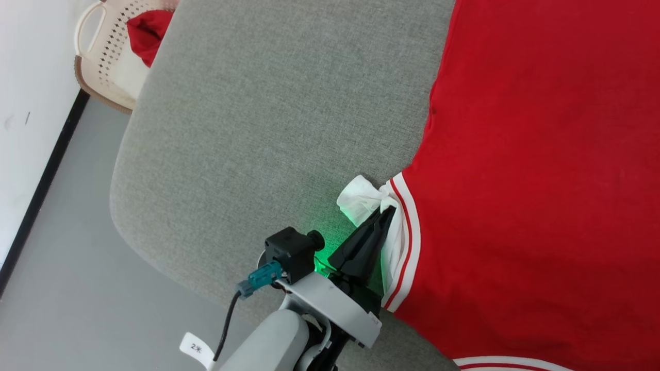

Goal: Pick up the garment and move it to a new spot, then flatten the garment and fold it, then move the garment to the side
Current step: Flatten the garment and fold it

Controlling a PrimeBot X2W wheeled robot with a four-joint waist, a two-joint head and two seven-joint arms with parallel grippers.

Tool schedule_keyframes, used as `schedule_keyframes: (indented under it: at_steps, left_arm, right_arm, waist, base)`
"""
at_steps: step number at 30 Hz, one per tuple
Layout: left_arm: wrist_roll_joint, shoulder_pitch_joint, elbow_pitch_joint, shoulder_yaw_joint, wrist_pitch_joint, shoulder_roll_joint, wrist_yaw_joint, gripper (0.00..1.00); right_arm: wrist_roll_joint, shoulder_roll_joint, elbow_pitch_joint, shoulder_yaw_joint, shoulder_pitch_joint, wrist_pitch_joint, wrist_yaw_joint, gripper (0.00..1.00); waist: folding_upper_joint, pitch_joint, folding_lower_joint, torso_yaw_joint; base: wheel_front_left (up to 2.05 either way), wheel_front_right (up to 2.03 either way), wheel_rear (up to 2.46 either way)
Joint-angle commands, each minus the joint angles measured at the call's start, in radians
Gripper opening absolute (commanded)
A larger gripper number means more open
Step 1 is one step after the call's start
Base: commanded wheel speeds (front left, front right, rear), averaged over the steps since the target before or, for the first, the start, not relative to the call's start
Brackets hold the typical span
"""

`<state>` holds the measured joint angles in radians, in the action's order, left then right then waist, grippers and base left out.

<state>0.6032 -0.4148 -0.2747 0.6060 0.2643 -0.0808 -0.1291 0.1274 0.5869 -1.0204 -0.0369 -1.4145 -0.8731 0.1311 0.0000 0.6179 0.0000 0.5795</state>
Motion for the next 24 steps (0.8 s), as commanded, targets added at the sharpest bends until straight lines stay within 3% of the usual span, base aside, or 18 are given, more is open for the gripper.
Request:
schedule_keyframes:
  at_steps: [1,10,13,17,24]
  left_arm:
    - [0.002,-0.008,-0.002,0.003,-0.001,0.002,-0.002,0.0]
    - [0.023,-0.029,-0.026,0.031,-0.001,-0.008,-0.003,0.0]
    - [0.029,-0.032,-0.041,0.023,-0.001,-0.019,-0.003,0.0]
    - [0.021,-0.024,-0.057,0.005,-0.001,-0.041,-0.003,0.0]
    - [0.014,0.006,-0.095,-0.033,-0.001,-0.076,-0.003,0.0]
  right_arm:
    - [-0.013,-0.022,-0.083,-0.006,0.101,-0.039,-0.001,0.0]
    - [-0.067,-0.034,-0.069,0.072,0.077,0.0,0.0,0.0]
    - [-0.057,-0.069,-0.043,0.068,0.072,0.036,0.0,0.0]
    - [-0.01,-0.096,0.021,-0.008,0.08,0.12,0.0,0.0]
    - [0.192,-0.084,0.129,-0.165,0.182,0.176,-0.001,0.0]
  waist:
    - [0.0,0.001,0.0,0.0]
    - [0.0,-0.036,0.0,0.0]
    - [0.0,-0.06,0.0,-0.016]
    - [0.0,-0.106,0.0,-0.051]
    - [0.0,-0.213,0.0,-0.128]
  base:
    - [0.0,0.0,0.0]
    - [0.0,0.0,0.0]
    - [0.0,0.0,0.0]
    - [0.0,0.0,0.0]
    - [0.0,0.0,0.0]
